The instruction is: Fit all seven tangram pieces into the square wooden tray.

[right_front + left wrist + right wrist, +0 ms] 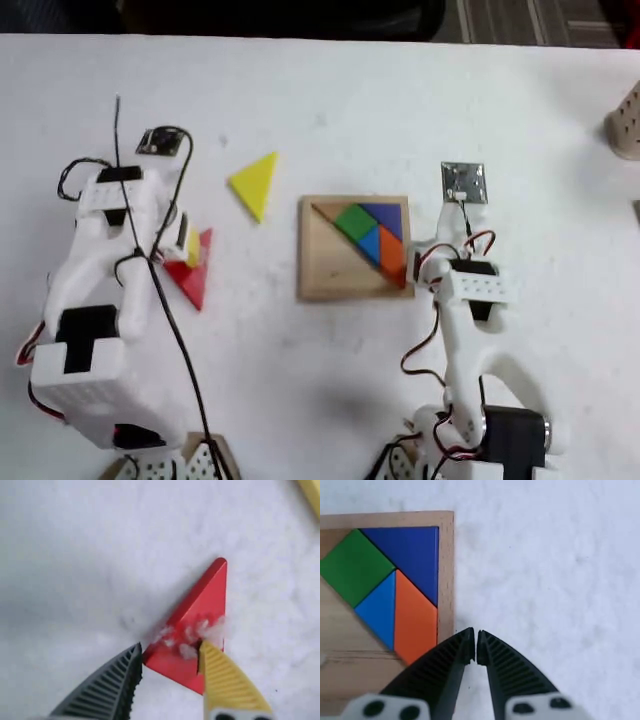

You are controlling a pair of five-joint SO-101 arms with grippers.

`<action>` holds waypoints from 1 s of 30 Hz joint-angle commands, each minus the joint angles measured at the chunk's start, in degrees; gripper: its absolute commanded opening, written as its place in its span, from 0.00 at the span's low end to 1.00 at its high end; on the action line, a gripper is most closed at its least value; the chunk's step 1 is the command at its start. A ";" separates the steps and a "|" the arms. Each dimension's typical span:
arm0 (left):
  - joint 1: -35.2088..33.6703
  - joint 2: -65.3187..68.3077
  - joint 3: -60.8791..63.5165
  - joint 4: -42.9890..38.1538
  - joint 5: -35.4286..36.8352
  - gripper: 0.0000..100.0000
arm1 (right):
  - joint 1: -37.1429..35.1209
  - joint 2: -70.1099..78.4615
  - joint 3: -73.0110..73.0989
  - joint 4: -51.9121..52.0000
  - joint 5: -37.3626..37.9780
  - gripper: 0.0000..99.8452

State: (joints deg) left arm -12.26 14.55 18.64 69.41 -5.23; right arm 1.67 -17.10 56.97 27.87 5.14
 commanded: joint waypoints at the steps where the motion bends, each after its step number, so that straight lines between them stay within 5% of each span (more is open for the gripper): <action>1: 5.41 -1.45 0.70 3.78 1.14 0.17 | -0.22 -0.66 -0.53 -1.01 0.97 0.02; 23: 16.22 -10.07 1.23 6.95 7.38 0.17 | -0.13 -0.66 -0.53 -1.01 0.97 0.02; 30: 16.31 -9.98 1.32 1.67 16.79 0.17 | -0.04 -0.66 -0.53 -1.01 0.97 0.02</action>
State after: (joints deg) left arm 2.95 7.34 20.22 75.38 6.55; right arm 1.67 -17.10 56.97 27.87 5.14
